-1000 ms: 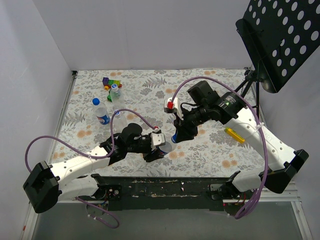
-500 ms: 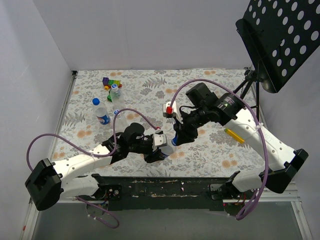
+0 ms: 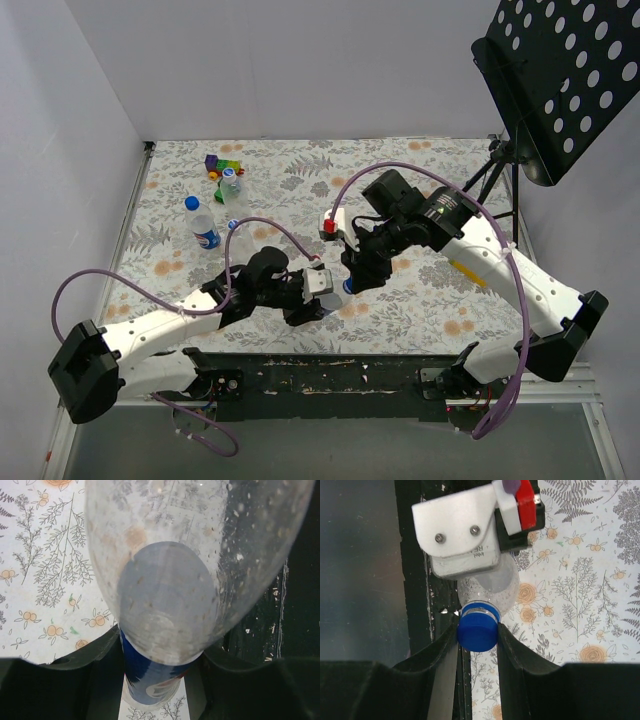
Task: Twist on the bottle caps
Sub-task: Screw the bottle cap onto the plastic bottle.
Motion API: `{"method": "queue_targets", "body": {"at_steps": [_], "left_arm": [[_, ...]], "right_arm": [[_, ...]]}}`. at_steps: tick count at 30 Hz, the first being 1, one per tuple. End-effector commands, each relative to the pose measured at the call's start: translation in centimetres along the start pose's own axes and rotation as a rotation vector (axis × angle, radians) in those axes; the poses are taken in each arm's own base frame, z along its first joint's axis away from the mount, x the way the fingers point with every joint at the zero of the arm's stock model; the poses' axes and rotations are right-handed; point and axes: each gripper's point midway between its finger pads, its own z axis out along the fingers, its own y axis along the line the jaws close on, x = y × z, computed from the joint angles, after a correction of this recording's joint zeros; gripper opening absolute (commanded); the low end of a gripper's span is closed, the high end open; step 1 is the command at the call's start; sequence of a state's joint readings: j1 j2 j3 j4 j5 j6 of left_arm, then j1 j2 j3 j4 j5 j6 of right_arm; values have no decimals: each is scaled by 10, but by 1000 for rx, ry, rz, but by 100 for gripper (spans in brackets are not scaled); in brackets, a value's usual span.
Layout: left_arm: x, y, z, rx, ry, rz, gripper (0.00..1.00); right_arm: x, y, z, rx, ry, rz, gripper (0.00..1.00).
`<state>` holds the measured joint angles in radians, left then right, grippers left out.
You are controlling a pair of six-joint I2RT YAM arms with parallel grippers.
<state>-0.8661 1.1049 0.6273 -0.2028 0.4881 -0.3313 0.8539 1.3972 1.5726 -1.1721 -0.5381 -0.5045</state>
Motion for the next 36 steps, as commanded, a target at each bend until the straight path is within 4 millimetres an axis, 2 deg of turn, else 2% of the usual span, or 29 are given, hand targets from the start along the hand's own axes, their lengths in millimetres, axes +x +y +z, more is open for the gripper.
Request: {"method": "queue_targets", "body": {"at_steps": [1, 8, 12, 14, 19, 23, 28, 36], "left_arm": [[-67, 12, -23, -82, -211, 96, 37], [-86, 6, -37, -100, -320, 131, 38], [-86, 6, -37, -96, -320, 126, 38], [-93, 5, -37, -90, -355, 138, 38], [-105, -2, -40, -57, -422, 143, 38], [-108, 11, -45, -148, -455, 144, 38], [-123, 33, -62, -308, -560, 162, 37], [-143, 54, -76, -487, -666, 152, 34]], "right_arm": [[11, -6, 4, 53, 69, 66, 6], [6, -14, 11, 74, 37, 132, 3], [-4, -4, 13, 11, -7, 120, 3], [-10, 0, 11, -4, -42, 108, 3], [-13, -12, 9, 53, -25, 195, 3], [-16, -23, 9, 115, -4, 333, 3], [-24, -30, 13, 165, -13, 531, 4], [-33, -46, 19, 270, -41, 839, 6]]}}
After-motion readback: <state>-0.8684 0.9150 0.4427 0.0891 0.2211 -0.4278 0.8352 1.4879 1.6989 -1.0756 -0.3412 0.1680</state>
